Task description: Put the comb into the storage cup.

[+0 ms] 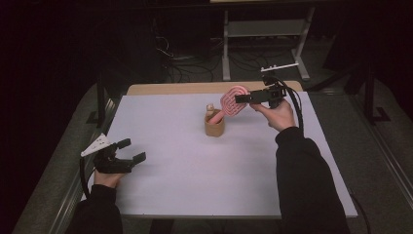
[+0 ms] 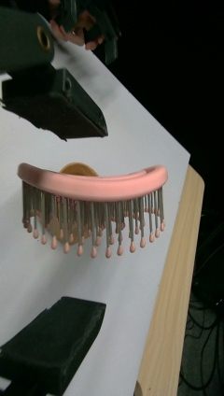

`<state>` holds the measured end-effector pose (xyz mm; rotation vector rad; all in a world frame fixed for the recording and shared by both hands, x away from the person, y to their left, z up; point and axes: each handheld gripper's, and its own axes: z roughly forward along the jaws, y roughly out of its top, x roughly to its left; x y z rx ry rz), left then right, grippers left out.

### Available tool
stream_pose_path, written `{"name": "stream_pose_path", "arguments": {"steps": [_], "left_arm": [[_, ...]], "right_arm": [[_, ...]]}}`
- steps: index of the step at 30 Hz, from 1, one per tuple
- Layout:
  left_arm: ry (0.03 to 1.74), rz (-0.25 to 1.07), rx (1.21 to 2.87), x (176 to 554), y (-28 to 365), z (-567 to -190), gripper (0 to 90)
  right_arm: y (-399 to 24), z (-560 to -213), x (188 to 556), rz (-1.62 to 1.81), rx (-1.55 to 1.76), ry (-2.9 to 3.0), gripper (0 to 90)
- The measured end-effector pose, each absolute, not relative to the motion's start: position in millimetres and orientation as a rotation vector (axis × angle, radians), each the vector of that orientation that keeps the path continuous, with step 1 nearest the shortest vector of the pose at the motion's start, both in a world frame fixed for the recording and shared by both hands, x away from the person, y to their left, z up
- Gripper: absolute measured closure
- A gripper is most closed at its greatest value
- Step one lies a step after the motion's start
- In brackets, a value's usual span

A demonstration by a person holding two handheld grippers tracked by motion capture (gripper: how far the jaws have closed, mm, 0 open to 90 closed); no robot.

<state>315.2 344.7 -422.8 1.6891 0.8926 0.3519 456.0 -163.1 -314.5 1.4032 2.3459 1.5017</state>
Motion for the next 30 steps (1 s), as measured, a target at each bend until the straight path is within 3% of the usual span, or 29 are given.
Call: {"name": "stream_pose_path", "arguments": {"steps": [4, 30], "left_arm": [[0.896, 0.355, 1.688, 315.1, 344.9, -422.6, 0.0], [0.884, 0.360, 1.690, 313.2, 343.7, -421.0, 0.0]], "right_arm": [[-168.0, -314.0, 453.3, 1.489, 1.386, 2.347, 0.0], [-213.9, -325.4, 432.1, 1.460, 1.400, 2.316, 0.0]]}}
